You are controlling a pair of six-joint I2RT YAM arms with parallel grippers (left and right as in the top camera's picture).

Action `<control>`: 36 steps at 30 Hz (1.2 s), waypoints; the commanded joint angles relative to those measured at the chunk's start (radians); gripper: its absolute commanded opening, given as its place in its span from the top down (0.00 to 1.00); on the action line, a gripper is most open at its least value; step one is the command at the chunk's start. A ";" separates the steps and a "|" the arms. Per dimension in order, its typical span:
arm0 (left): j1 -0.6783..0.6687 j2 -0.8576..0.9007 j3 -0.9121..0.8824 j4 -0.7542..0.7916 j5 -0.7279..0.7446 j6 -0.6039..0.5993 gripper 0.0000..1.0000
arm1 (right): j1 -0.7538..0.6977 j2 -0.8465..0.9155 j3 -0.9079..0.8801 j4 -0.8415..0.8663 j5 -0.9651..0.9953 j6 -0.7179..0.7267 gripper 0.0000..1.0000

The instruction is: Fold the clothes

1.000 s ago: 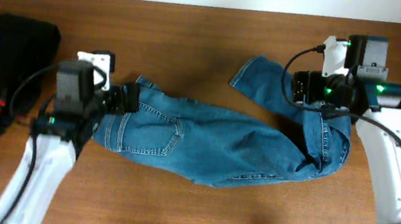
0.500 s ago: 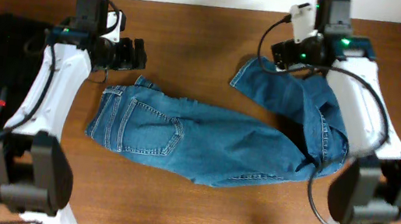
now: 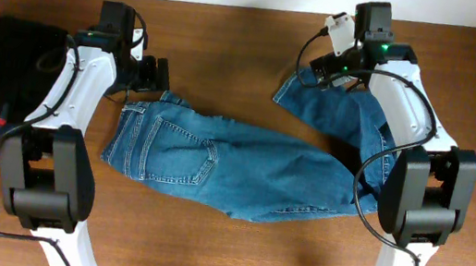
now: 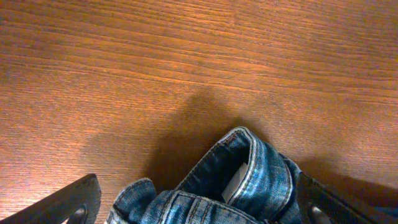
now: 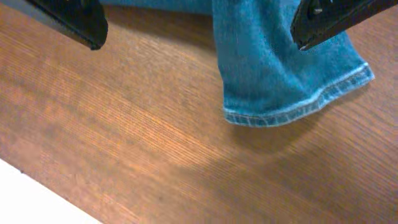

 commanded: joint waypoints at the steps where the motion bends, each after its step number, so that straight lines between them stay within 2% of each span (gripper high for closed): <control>1: 0.005 0.017 0.019 0.002 -0.011 0.017 0.01 | 0.018 0.005 0.026 0.006 -0.097 -0.015 0.01; 12: 0.005 0.045 0.019 0.007 0.039 0.017 0.00 | 0.093 0.065 0.026 0.009 -0.088 -0.056 0.01; 29: 0.002 0.071 0.019 0.055 0.039 0.017 0.01 | 0.092 0.132 0.026 0.009 -0.045 -0.090 0.00; 33: 0.002 0.072 0.019 0.053 0.039 0.017 0.01 | 0.091 0.139 0.026 0.011 -0.045 -0.090 0.07; 36: 0.002 0.072 0.018 0.036 0.039 0.017 0.02 | 0.091 0.139 0.026 0.010 -0.025 -0.090 0.08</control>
